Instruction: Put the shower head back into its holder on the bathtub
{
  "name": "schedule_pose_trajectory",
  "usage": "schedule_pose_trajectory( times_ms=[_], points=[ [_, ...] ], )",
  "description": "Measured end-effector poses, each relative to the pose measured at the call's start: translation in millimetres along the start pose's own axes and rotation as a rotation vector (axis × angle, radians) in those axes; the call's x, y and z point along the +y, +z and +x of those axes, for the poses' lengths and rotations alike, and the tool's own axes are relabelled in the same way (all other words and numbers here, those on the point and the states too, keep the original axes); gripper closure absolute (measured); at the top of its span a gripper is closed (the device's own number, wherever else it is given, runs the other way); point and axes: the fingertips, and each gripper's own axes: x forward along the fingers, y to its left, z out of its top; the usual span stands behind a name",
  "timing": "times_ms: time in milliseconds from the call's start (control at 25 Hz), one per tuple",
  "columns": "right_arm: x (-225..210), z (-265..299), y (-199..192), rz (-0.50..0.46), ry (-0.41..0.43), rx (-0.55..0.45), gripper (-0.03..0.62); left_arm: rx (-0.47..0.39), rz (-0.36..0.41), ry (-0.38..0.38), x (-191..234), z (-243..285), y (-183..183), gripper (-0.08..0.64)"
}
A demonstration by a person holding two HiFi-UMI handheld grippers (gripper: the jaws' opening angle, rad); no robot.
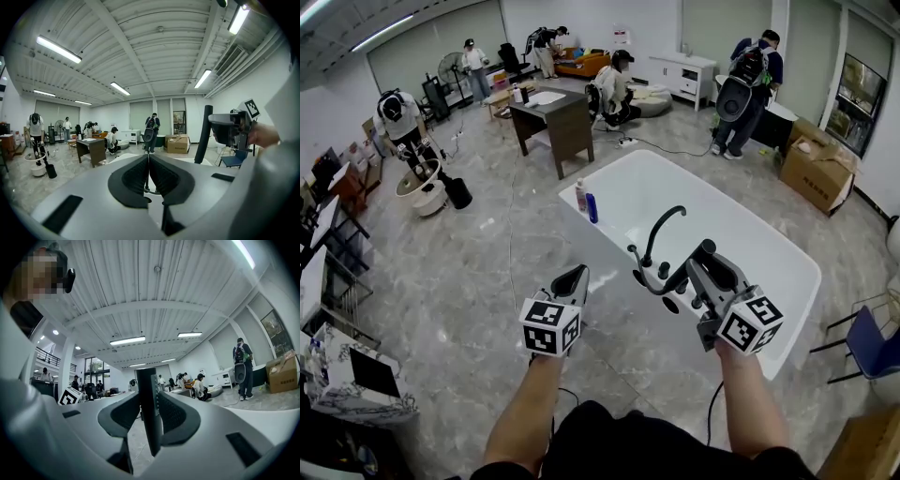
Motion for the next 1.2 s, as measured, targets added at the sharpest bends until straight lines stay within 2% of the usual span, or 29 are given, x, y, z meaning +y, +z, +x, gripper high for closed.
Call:
schedule_pose_trajectory(
  times_ms=[560,920,1200],
  points=[
    [-16.9,29.0,0.0,-0.011,-0.006,0.011,0.453,-0.001,-0.028,-0.005,24.7,31.6,-1.6,0.543],
    [-34.2,88.3,-7.8,-0.015,-0.032,0.024,0.456,-0.012,-0.037,-0.012,82.6,73.9,-0.7,0.545],
    [-55.2,138.8,-14.4,-0.01,-0.063,0.047,0.457,-0.003,-0.07,-0.049,122.9,117.6,-10.8,0.545]
  ],
)
